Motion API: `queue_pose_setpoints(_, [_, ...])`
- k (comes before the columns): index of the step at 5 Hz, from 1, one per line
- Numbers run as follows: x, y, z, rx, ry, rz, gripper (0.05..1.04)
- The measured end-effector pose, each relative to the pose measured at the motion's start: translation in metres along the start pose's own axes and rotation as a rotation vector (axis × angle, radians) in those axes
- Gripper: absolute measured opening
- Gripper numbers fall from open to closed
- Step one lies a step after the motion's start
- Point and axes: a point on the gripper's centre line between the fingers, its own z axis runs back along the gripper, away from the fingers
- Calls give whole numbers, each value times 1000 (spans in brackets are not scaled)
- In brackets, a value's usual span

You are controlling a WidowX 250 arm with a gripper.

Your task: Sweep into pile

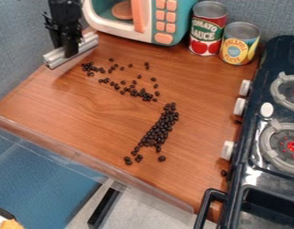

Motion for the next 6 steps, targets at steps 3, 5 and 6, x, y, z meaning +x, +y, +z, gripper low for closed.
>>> queue_pose_setpoints(3, [4, -12, -13, 32, -20, -70, 375])
queue_pose_setpoints(5, [-6, -57, -12, -25, -22, -141, 375])
queue_pose_setpoints(6, [-8, -78, -12, -42, -24, -169, 375])
